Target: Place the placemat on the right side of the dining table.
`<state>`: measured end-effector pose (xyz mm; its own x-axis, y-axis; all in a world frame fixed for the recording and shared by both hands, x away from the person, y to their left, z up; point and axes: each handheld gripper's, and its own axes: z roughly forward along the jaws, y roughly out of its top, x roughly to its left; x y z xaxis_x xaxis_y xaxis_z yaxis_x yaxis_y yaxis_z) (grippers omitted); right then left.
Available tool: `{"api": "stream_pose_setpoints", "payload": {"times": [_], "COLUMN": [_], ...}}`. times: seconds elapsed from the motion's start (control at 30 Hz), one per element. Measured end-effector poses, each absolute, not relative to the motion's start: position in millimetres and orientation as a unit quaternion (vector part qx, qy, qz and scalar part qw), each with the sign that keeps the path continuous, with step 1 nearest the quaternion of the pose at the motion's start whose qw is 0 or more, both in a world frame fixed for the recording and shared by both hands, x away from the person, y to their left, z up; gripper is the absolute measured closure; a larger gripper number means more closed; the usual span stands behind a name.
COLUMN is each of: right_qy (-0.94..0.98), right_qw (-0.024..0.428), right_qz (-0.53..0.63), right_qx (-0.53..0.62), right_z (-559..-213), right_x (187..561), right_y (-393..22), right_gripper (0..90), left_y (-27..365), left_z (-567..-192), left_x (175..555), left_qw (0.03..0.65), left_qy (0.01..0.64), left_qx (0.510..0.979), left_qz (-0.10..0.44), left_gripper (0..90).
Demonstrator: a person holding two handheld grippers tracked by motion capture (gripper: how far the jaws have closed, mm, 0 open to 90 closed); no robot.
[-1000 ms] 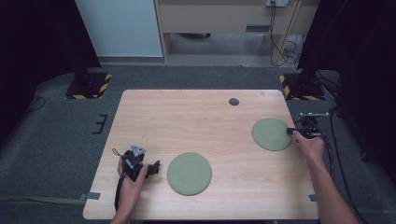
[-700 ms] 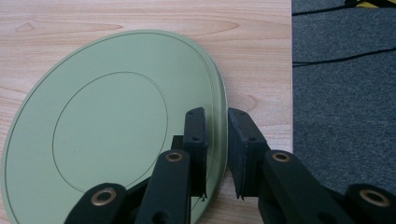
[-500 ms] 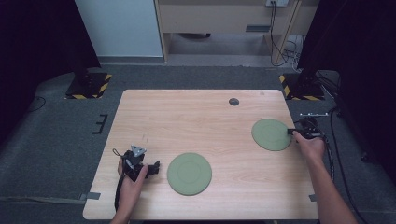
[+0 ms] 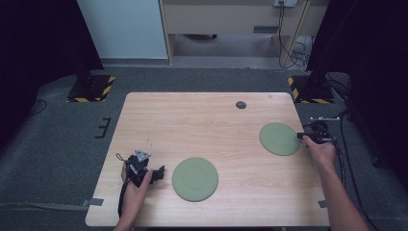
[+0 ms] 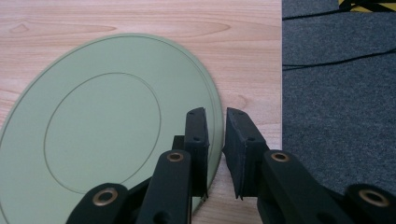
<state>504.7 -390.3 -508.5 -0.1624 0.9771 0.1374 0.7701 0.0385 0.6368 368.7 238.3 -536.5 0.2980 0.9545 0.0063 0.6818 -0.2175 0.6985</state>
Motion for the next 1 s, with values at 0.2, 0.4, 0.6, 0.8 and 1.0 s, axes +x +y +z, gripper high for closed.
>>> {"api": "stream_pose_setpoints", "payload": {"times": [0.2, 0.4, 0.6, 0.8, 1.0], "right_qy": [0.700, 0.698, 0.697, 0.693, 0.692], "right_qw": [0.171, 0.168, 0.161, 0.159, 0.133], "right_qz": [0.310, 0.320, 0.337, 0.345, 0.349], "right_qx": [0.620, 0.618, 0.612, 0.612, 0.618], "right_z": [-507, -506, -504, -501, -496], "right_x": [505, 506, 506, 509, 514], "right_y": [-388, -385, -382, -376, -367], "right_gripper": [76.8, 67.4, 56.4, 30.6, 14.5], "left_y": [238, 238, 238, 238, 238], "left_z": [-536, -536, -536, -536, -536], "left_x": [369, 369, 369, 369, 368], "left_qw": [0.302, 0.302, 0.302, 0.303, 0.303], "left_qy": [0.548, 0.548, 0.547, 0.546, 0.545], "left_qx": [0.747, 0.747, 0.748, 0.748, 0.749], "left_qz": [0.226, 0.226, 0.225, 0.225, 0.224], "left_gripper": [0.1, 0.1, 0.1, 0.2, 0.2]}}
